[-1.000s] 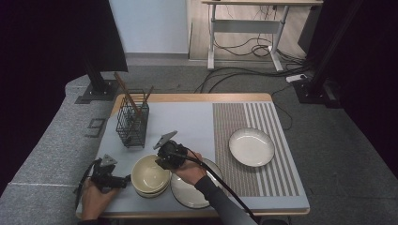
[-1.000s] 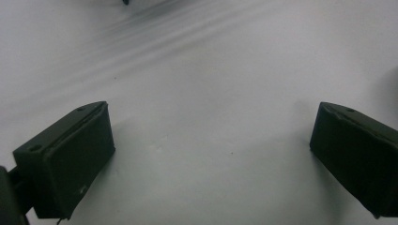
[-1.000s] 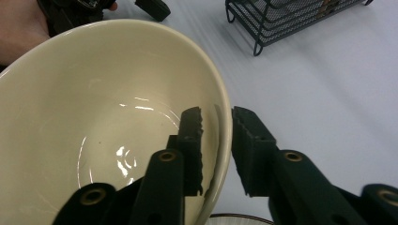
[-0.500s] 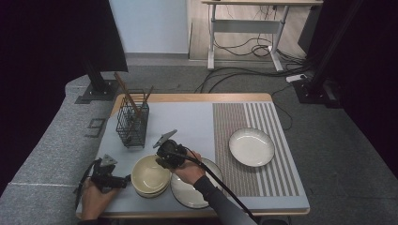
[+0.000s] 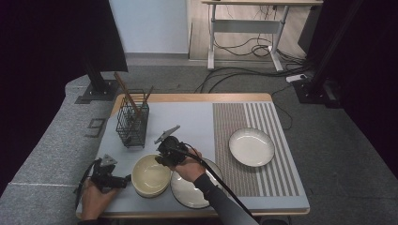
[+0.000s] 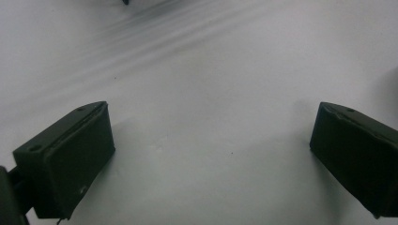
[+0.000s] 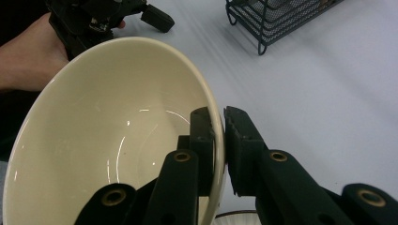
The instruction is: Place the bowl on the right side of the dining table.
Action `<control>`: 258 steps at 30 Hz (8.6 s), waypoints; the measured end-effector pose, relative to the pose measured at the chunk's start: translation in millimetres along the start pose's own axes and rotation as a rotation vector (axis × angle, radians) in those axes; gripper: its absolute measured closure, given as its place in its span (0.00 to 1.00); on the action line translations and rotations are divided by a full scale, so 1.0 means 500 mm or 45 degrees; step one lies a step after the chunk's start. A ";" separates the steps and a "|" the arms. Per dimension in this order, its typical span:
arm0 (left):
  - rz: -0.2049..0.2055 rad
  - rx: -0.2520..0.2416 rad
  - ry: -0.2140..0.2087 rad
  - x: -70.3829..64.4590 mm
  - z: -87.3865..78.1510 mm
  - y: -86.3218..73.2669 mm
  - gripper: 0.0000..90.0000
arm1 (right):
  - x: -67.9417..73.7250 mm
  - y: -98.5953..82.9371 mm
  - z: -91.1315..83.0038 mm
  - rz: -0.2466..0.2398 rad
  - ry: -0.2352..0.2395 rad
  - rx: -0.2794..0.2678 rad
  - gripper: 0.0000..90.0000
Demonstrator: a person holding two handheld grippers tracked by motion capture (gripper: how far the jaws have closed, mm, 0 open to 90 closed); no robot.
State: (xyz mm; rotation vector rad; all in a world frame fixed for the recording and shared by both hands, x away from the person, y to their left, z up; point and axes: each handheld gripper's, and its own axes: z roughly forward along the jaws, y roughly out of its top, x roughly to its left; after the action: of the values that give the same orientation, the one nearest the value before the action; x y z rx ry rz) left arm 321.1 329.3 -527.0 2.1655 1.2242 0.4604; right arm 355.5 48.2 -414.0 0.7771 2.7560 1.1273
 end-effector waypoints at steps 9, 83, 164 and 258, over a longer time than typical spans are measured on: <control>0.000 0.000 0.000 0.000 0.000 0.000 0.00 | -0.011 0.008 -0.015 0.051 0.034 -0.017 0.91; -0.001 0.001 0.001 0.000 0.000 0.000 0.00 | -0.255 -0.141 -0.227 0.461 -0.188 -0.093 0.91; -0.001 -0.001 0.002 -0.001 0.000 0.000 0.00 | -0.462 -0.417 -0.310 0.865 -0.444 -0.084 0.90; 0.002 -0.003 0.005 -0.001 0.000 -0.001 0.00 | -0.230 -0.491 -0.343 0.379 -0.737 -0.139 0.00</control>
State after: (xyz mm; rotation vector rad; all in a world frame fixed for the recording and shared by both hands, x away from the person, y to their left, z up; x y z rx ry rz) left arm 320.4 328.9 -527.1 2.1643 1.2239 0.4666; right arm 308.8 -264.5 -468.5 1.2886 2.1325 0.8941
